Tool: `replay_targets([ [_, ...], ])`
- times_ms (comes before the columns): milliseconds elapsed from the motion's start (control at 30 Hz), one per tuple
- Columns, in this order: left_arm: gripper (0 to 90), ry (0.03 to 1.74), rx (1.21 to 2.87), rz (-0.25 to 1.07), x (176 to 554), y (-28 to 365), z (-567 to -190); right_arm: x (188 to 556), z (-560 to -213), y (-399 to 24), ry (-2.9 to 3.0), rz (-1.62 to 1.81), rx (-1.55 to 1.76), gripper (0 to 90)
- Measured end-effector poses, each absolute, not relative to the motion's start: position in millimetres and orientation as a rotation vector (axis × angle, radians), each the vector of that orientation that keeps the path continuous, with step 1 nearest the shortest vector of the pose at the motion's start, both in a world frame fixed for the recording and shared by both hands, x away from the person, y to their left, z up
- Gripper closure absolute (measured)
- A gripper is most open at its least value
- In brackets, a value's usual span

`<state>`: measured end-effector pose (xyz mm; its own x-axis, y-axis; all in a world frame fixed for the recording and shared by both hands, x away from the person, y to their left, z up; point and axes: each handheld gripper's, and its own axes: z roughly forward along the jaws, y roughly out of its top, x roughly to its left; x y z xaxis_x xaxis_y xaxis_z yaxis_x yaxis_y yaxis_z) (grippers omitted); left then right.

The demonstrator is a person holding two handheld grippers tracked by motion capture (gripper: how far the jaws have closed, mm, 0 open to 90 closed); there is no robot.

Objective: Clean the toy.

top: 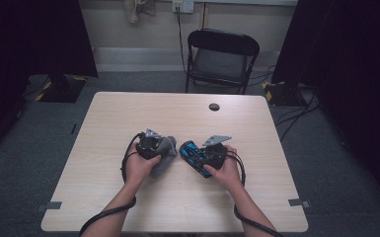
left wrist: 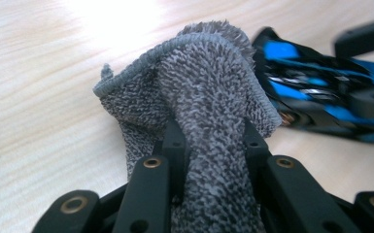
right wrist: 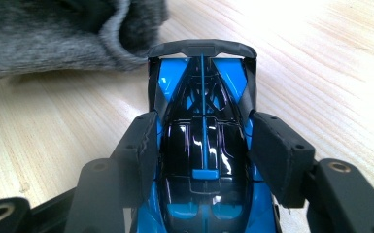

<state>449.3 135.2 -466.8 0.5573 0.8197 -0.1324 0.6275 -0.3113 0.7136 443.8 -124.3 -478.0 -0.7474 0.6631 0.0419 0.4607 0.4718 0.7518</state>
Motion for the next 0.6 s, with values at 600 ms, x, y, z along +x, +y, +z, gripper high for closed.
replay_targets([
  [600, 71.6, 1.142, 2.089, 0.271, 443.0, 106.5, -484.7, 443.2, -477.8, -123.2, 2.465, 1.131, 0.954, 44.2],
])
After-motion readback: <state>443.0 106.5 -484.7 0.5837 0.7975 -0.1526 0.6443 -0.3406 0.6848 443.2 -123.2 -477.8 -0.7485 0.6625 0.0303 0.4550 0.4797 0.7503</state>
